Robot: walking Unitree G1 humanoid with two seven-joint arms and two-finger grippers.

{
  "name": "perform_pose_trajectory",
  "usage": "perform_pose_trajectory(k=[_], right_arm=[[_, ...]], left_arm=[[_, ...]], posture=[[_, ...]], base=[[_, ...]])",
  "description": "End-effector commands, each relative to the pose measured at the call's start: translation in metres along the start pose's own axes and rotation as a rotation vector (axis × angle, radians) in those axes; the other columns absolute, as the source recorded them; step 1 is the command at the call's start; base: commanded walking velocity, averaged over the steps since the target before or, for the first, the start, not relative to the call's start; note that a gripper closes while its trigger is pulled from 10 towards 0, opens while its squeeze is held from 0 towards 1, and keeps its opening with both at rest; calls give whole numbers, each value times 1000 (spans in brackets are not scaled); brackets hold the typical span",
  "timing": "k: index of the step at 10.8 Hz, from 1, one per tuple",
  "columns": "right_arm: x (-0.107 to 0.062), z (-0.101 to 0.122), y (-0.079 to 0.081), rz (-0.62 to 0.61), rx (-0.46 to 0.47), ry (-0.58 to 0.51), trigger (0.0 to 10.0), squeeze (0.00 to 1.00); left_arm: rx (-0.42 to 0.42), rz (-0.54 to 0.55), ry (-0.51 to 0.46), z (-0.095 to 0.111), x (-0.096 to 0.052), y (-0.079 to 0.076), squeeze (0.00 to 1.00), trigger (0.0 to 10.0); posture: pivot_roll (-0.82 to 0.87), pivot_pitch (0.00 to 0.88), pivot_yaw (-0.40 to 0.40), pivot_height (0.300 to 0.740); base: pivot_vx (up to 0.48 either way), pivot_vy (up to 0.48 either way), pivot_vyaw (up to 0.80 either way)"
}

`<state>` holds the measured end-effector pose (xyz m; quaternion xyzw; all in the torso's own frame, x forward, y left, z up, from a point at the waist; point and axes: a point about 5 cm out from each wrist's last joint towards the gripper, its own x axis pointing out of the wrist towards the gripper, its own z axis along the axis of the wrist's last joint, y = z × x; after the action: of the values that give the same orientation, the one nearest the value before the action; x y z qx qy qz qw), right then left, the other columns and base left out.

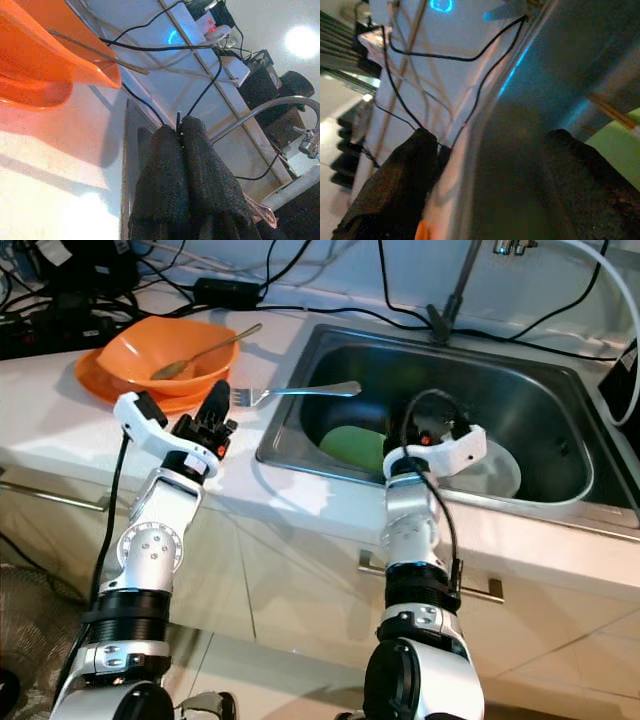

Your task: Kitchen organization

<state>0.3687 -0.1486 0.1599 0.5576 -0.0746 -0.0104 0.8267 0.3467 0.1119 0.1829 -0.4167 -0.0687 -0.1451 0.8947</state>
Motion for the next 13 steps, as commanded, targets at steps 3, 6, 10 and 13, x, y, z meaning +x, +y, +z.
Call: perform_pose_trajectory(k=[3,6,10,13], right_arm=[[-2,-14,26,137,121,60,10000,0],[-6,-20,30,169,139,102,10000,0],[-11,-33,30,177,127,167,10000,0],[-16,-47,31,186,107,252,10000,0]], left_arm=[[12,-12,42,-9,3,-7,0,10000],[19,-23,73,-15,4,-9,0,10000],[20,-57,106,-22,3,-16,0,10000],[10,-71,115,-24,3,-18,0,10000]], posture=[[82,60,-43,740],[80,62,-42,740],[83,66,-43,740],[84,65,-44,740]], base=[[0,0,0],[0,0,0],[0,0,0],[0,0,0]])
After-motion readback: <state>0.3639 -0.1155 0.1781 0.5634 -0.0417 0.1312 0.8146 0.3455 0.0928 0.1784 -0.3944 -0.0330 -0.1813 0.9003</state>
